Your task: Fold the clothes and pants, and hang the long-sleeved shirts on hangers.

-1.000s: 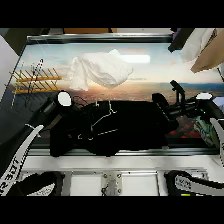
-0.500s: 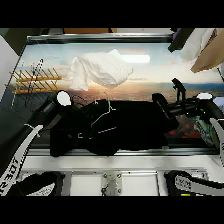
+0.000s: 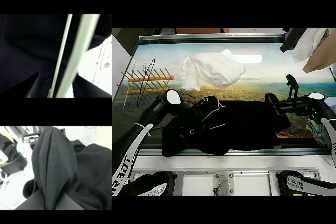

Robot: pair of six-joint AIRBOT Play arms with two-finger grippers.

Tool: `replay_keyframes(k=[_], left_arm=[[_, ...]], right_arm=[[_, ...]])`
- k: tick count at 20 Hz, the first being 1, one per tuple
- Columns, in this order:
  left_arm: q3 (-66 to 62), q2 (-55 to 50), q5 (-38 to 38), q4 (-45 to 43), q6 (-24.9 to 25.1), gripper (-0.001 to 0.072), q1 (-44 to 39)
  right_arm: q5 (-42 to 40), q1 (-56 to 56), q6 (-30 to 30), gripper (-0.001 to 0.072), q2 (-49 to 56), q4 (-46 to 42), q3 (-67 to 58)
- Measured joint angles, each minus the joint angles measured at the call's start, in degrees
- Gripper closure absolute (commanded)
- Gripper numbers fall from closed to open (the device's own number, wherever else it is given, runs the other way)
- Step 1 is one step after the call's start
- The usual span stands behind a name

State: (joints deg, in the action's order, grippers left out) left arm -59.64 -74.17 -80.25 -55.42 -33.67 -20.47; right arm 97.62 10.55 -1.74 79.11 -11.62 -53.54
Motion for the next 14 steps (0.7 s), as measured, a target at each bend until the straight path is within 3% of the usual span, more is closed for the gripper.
replay_keyframes(k=[14], left_arm=[[0.0, 0.09, 0.94, 0.11, -1.51, 0.0314, 1.73]], right_arm=[[-2.45, 0.0, 1.95, 0.0692, 0.0, 3.87, 0.0]])
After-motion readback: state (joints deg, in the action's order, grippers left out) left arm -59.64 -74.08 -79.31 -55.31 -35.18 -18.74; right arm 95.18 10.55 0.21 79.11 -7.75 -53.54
